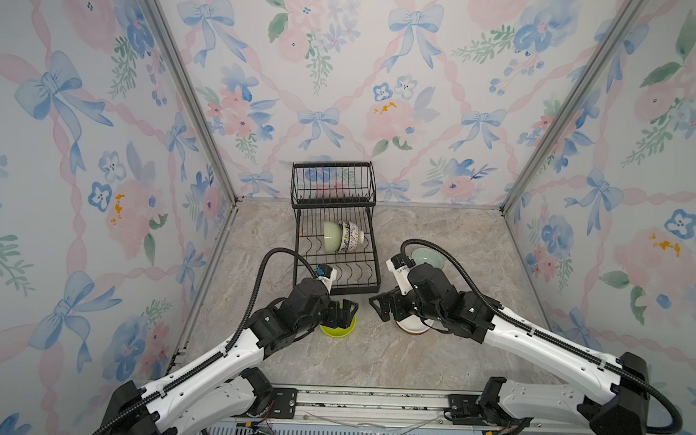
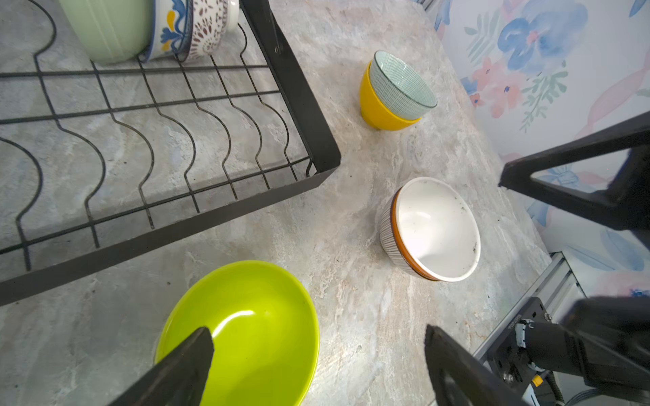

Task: Load bowls into a dish rack
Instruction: Place the bowl at the center of the table, then pick up the bowl from the center of the table.

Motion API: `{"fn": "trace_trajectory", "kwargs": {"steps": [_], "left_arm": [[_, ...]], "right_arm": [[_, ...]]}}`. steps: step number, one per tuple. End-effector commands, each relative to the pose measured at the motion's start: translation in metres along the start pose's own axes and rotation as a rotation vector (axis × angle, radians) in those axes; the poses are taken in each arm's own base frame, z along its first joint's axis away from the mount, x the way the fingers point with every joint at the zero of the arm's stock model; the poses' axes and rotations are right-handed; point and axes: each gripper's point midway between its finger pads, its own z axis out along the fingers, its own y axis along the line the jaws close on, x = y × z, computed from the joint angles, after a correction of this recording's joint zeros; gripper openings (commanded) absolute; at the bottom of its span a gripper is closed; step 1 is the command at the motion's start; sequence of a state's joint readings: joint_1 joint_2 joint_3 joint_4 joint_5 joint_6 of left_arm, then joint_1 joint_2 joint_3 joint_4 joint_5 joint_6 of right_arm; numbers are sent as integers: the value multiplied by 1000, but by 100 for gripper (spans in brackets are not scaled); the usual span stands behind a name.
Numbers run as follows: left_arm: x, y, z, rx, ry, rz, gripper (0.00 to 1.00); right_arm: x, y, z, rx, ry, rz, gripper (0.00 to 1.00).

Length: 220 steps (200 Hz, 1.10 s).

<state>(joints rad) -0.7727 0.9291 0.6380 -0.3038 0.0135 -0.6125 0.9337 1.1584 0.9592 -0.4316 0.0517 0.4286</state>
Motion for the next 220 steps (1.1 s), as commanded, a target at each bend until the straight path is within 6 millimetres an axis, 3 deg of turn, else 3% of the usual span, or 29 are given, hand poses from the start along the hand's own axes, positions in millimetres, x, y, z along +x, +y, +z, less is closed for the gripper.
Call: {"fn": "trace_trajectory", "kwargs": {"steps": [1,68,148,153,220], "left_arm": [[0,-8,3,-4,17,29,94],[28,-18,27,-43,146,89,84],[67,2,56,-166,292,115,63],[57,-6,58,-155,273,112,62],[64,-1,69,-195,310,127,47]], "right_arm": [[23,-13,-5,19,49,-1,96],[62,-10,-1,-45,101,30,96],[71,-11,-6,-56,75,66,96],[72,-11,-6,-55,77,65,96],[75,-13,-5,-47,71,73,96]]}}
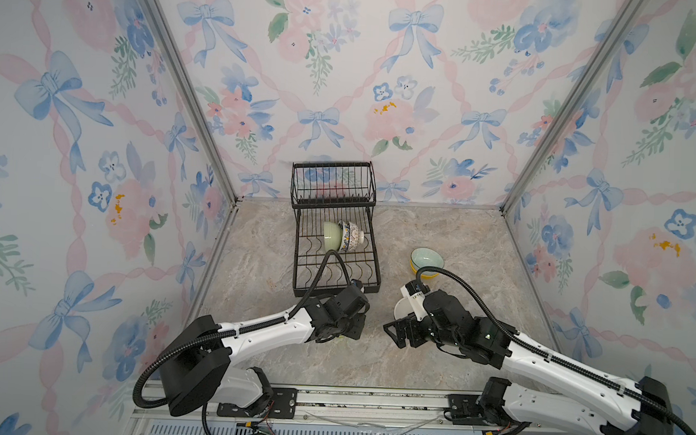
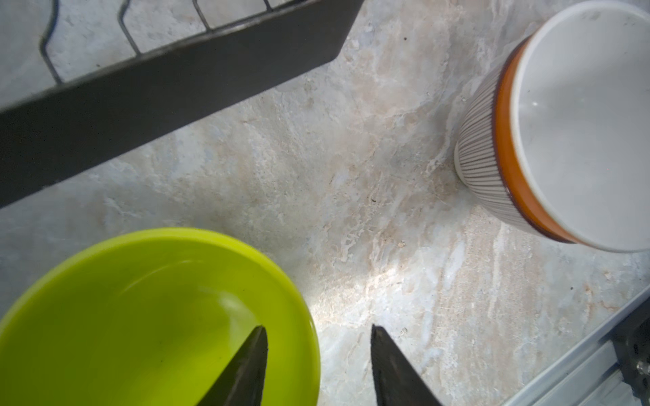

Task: Load bowls into a dish rack
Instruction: Pick up the bowl from the center of the table.

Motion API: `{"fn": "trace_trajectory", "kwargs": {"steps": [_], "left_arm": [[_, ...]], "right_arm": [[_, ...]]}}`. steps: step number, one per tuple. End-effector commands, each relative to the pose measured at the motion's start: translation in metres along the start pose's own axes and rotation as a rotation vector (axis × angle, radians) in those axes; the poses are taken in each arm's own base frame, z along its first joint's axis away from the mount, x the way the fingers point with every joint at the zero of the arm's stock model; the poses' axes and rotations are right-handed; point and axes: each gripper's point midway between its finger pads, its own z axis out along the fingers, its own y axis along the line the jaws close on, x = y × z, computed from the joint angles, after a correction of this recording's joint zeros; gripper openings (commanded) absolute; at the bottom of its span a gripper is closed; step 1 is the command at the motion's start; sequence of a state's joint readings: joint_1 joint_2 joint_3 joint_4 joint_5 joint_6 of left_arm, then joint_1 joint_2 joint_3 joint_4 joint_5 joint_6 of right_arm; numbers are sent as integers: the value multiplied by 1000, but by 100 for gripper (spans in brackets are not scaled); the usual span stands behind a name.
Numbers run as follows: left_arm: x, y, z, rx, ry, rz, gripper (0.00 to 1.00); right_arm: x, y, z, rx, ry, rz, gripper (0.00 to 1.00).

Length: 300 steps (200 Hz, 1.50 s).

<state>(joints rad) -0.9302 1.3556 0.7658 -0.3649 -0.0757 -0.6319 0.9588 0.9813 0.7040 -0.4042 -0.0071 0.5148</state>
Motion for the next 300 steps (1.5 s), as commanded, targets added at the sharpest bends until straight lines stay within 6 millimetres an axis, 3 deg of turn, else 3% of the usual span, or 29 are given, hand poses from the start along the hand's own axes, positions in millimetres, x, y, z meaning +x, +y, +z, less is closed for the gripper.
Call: {"fn": "trace_trajectory", "kwargs": {"steps": [1,86,149,198,230,300], "left_arm": [[-1,0,1,-22,3,12,47],[2,10,7,-88,27,23,20],[-8,1,-7,-39,-6,16,0],[-34,-24,-43,122,-81,5,0],[-58,-32,-79,286,-171,-22,0],[-126,17,-140,543,-446,-193,0]], "right_arm": [[3,1,0,-1,-9,6,96],[-1,0,-2,2,-28,10,96],[-7,4,-3,-5,-40,7,96],[-27,12,-9,-4,-74,-17,96],[-42,17,-10,3,-89,-34,96],[-80,25,-8,25,-150,-53,96]]}}
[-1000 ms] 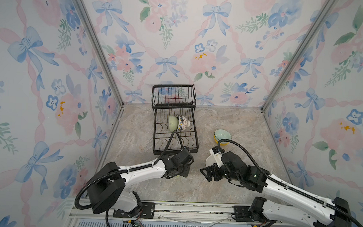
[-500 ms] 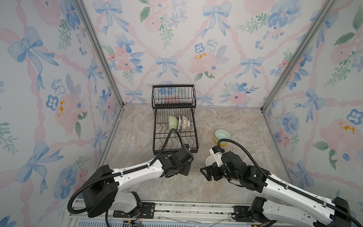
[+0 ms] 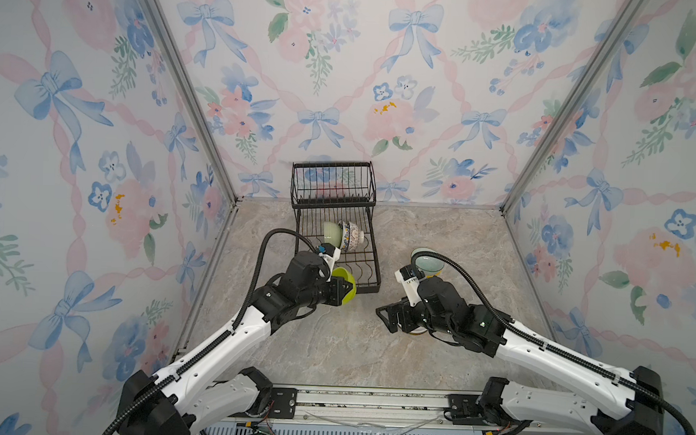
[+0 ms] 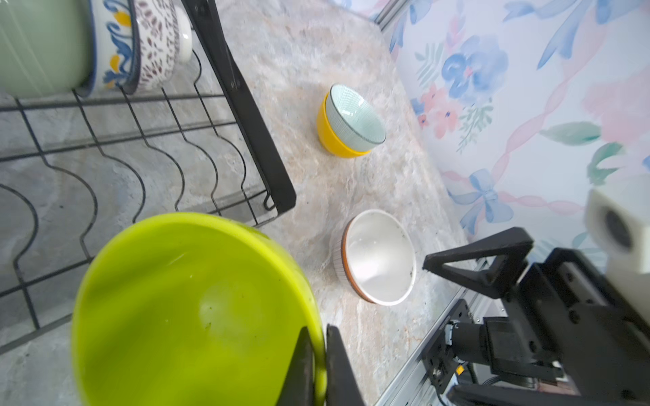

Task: Load bowls into a dish rack
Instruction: Pick up the bowl from the center of the table, then place the bowl in the dish rack.

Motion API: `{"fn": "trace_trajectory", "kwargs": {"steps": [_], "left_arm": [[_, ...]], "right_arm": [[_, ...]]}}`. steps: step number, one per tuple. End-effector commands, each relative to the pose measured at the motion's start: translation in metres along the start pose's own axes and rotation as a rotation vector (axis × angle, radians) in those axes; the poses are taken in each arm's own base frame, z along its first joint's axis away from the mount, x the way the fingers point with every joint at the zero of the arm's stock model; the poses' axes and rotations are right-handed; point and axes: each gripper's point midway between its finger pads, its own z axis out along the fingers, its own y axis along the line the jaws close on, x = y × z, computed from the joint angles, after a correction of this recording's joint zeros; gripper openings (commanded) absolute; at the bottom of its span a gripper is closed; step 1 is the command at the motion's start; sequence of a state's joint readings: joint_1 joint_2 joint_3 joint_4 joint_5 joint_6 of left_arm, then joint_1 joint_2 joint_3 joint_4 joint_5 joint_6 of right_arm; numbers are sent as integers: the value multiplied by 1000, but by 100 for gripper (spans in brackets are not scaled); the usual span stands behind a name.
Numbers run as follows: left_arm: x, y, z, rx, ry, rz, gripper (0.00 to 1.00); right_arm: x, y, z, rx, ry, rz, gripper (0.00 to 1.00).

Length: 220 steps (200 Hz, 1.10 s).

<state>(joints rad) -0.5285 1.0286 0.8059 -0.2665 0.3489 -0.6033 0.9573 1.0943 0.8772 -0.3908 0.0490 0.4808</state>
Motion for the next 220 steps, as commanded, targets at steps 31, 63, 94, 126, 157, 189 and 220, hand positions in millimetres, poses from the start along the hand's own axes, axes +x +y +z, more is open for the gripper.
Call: {"fn": "trace_trajectory", "kwargs": {"steps": [31,63,94,126,157,189,220], "left_arm": [[-55,14,-23,231,-183,-98,0],[-77,47,-25,223,-267,-164,0],[-92,75,-24,209,-337,-210,0],[-106,101,-18,186,-377,-249,0],[-117,125,-7,166,-392,-291,0],[-125,142,8,151,-391,-312,0],[-136,153,17,139,-410,-318,0]], "right_arm": [[-40,6,2,22,-64,-20,96],[-50,6,9,28,-72,-17,96],[-56,4,16,33,-69,-11,96],[-58,2,26,33,-63,9,96],[-56,4,36,20,-41,38,96],[-51,3,44,18,-30,62,96],[-49,0,48,19,-47,69,96]]}}
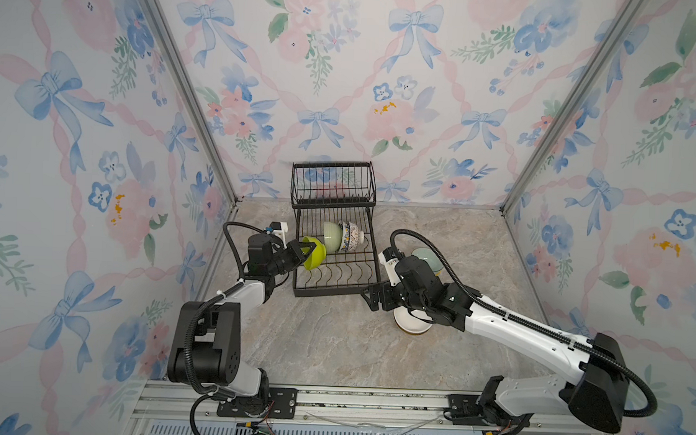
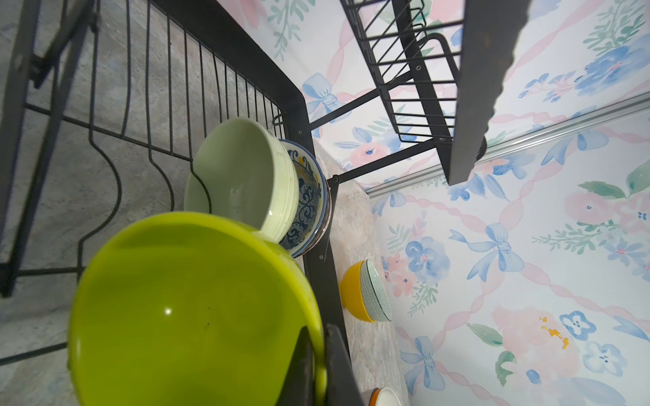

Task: Load bowls into a dish rack
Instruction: Place the bowl in the dish rack.

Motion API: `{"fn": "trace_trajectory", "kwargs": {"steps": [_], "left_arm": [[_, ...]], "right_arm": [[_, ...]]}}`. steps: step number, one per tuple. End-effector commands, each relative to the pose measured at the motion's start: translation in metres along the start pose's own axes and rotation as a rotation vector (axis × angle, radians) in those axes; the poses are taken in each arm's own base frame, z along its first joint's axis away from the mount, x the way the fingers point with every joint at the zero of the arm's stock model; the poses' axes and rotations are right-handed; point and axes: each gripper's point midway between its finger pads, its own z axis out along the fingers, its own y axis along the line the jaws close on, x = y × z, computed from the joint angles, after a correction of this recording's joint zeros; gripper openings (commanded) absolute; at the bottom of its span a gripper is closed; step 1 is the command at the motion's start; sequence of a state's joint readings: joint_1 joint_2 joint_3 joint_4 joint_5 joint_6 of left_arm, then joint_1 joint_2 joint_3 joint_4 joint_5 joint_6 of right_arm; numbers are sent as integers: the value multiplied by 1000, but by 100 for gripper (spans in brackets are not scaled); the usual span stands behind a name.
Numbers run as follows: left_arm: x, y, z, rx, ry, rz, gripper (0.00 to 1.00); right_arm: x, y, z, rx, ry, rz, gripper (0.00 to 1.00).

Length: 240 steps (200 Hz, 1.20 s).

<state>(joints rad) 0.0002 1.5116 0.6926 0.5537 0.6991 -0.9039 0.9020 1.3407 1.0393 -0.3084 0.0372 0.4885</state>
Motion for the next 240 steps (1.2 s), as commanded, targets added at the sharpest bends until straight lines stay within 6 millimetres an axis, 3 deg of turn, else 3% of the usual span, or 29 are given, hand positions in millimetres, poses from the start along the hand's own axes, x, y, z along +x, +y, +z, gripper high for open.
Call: {"fn": "trace_trajectory", "kwargs": {"steps": [1,91,141,240], "left_arm": [[-33,-24,5,71,-78,66,0],[-51,9,18,58,-120,13,0],[-55,15,32,89,-80,8,0],[-44,-5,49,278,0,12,0]], "right_arm": [[-7,-1,2,-11,-35,25,96],[-1,-11,-3,16,-50,9,96],[-1,-10,-4,14,-49,7,96],[7,-10,10,14,-14,-8,96]]}}
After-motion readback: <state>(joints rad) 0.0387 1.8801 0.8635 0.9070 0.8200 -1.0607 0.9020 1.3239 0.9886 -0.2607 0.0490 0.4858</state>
